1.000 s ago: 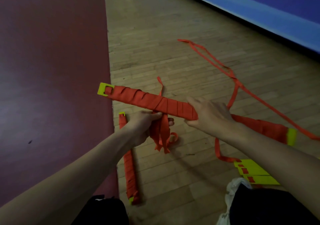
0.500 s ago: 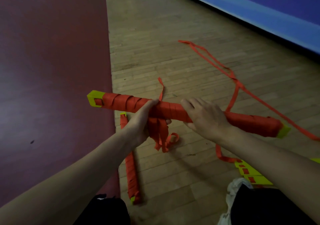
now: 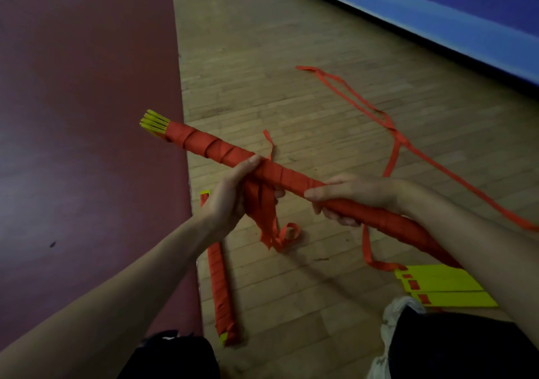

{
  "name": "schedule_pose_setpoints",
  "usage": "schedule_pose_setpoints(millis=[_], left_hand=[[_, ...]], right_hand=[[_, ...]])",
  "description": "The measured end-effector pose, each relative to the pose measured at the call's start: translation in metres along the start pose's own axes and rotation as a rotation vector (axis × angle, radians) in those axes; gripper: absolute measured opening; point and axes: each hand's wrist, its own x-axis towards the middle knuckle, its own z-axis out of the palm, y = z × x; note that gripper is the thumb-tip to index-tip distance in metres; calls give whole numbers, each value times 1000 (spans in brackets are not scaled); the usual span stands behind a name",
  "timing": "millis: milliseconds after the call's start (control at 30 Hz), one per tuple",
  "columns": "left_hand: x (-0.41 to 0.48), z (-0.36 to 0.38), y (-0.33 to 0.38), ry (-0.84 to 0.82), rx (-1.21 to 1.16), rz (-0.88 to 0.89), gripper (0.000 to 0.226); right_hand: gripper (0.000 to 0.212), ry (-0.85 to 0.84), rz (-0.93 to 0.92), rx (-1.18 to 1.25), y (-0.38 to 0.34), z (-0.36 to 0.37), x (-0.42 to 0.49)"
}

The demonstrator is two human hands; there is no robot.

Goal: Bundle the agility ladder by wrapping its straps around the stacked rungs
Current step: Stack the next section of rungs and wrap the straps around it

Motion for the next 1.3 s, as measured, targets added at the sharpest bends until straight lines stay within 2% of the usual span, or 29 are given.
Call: schedule_pose_setpoints(millis=[133, 267, 333, 433, 533, 667, 767, 1000, 1100, 1200, 1300], left_hand=[[-3, -2, 2, -81, -17, -47, 46], [-4, -1, 2, -40, -40, -96, 22], [-2, 5, 4, -2, -40, -100, 17], [-1, 12, 6, 35, 6, -119, 17], [-3, 11, 8, 26, 24, -138, 16], [-6, 14, 11, -18, -13, -148, 19], [-4, 16, 9, 16, -28, -159, 19], [-2, 16, 10, 70, -92, -140, 17], [-3, 15, 11, 45, -23, -101, 14], [-7, 16, 15, 16, -69, -149, 33], [-6, 20, 16, 89, -150, -229, 57]], right_hand=[[48, 41, -51, 64, 3, -6, 1], [31, 98, -120, 139, 2, -9, -3], [22, 233, -163, 19, 0, -8, -1], [28, 444, -166, -320, 3, -6, 9], [44, 479, -152, -469, 5, -7, 16], [52, 548, -134, -599, 0, -9, 12], [57, 632, -125, -771, -3, -1, 9], [53, 835, -277, -1042, -5, 13, 11], [59, 964, -420, -1156, 3, 19, 20], [65, 1081, -517, -1259, 9, 21, 23], [58, 1135, -664, -1327, 11, 23, 25]])
